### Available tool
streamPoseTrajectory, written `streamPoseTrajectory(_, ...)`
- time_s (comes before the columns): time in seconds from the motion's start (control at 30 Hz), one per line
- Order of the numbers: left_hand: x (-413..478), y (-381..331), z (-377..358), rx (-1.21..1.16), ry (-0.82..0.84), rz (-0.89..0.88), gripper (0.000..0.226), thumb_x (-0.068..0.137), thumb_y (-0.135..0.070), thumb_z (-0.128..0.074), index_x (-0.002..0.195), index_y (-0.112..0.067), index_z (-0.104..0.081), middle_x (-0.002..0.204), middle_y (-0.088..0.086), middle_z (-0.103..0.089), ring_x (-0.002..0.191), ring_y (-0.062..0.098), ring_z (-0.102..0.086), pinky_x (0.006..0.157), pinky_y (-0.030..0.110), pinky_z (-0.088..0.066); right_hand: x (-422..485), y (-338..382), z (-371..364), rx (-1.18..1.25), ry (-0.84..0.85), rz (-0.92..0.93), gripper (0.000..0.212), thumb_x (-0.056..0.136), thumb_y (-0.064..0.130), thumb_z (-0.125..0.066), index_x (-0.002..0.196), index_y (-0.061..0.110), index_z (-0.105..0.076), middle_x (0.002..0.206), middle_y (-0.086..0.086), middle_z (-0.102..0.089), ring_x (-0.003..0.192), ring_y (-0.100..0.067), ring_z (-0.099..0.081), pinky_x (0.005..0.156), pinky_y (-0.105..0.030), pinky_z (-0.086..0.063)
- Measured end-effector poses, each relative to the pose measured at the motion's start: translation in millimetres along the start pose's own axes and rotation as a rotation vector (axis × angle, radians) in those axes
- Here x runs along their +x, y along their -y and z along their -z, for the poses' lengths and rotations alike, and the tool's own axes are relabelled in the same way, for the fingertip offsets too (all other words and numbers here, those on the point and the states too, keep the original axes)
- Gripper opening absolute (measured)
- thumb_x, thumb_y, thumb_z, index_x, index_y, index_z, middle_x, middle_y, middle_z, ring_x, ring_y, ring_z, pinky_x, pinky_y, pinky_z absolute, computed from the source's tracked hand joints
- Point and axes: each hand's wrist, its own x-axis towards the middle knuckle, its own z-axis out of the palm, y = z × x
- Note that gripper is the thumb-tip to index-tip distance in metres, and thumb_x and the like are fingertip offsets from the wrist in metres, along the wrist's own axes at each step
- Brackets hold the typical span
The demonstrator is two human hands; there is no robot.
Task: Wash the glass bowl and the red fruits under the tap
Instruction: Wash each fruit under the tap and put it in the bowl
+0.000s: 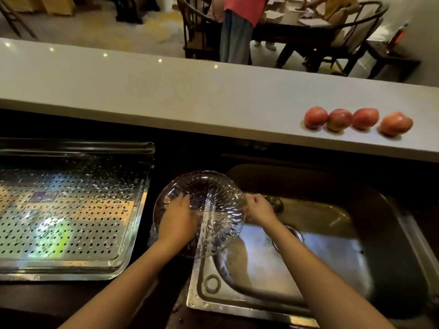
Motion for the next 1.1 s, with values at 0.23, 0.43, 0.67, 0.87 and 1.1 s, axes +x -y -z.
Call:
streamPoseTrajectory(0.23, 9.2, -130.1, 53.6, -0.33, -0.106, -0.354, 0.03, 0.086, -0.024, -0.06, 0.115, -0.016, -0.063, 0.106, 0.001, -0.07, 0.096, 0.015, -0.065, 0.089, 0.03, -0.05, -46.2, 33.7, 119.8, -0.296, -0.363, 0.218, 0.033, 0.092, 0.03, -0.049, 0.118, 0.011, -0.055, 0.116, -0.012, -0.061, 0.11, -0.03, -0.054, 0.093, -0.043, -0.046)
streamPoseTrajectory(0.43, 64.8, -230.7, 65.6, -0.39, -0.183, -0.519, 0.063, 0.08, -0.032, -0.068, 0.135, -0.014, -0.042, 0.129, 0.006, -0.054, 0.116, 0.019, -0.052, 0.099, 0.039, -0.045, -66.0, 50.5, 205.5, -0.457, -0.756, 0.328, 0.035, 0.092, 0.025, -0.049, 0.122, 0.007, -0.047, 0.121, -0.012, -0.049, 0.115, -0.028, -0.043, 0.093, -0.038, -0.04)
streamPoseTrajectory(0.67, 116.8, -279.4, 37.1, -0.276, -0.104, -0.424, 0.084, 0.071, -0.042, -0.075, 0.14, -0.014, -0.035, 0.139, 0.009, -0.049, 0.125, 0.028, -0.047, 0.104, 0.042, -0.039, -38.9, 29.3, 206.7, -0.675, -0.683, 0.294, 0.063, 0.092, 0.032, -0.049, 0.143, 0.007, -0.023, 0.149, -0.012, -0.025, 0.139, -0.027, -0.019, 0.113, -0.038, -0.025)
streamPoseTrajectory(0.87, 117.7, -277.4, 34.1, -0.326, -0.095, -0.46, 0.051, 0.077, -0.028, -0.071, 0.123, -0.017, -0.054, 0.123, 0.006, -0.06, 0.106, 0.019, -0.055, 0.089, 0.028, -0.041, -29.2, 5.6, 196.4, -0.798, -0.688, 0.316, 0.085, 0.089, 0.041, -0.05, 0.148, 0.007, 0.001, 0.158, -0.011, -0.004, 0.146, -0.025, 0.002, 0.115, -0.034, 0.001)
streamPoseTrajectory(1.1, 65.1, -270.9, 35.0, -0.49, -0.143, -0.57, 0.045, 0.079, -0.028, -0.07, 0.117, -0.02, -0.049, 0.109, -0.008, -0.048, 0.097, 0.01, -0.05, 0.08, 0.022, -0.042, -31.5, -5.3, 202.8, -0.81, -0.608, 0.355, 0.088, 0.09, 0.047, -0.046, 0.148, 0.009, 0.008, 0.158, -0.009, 0.008, 0.146, -0.023, 0.012, 0.12, -0.037, -0.003)
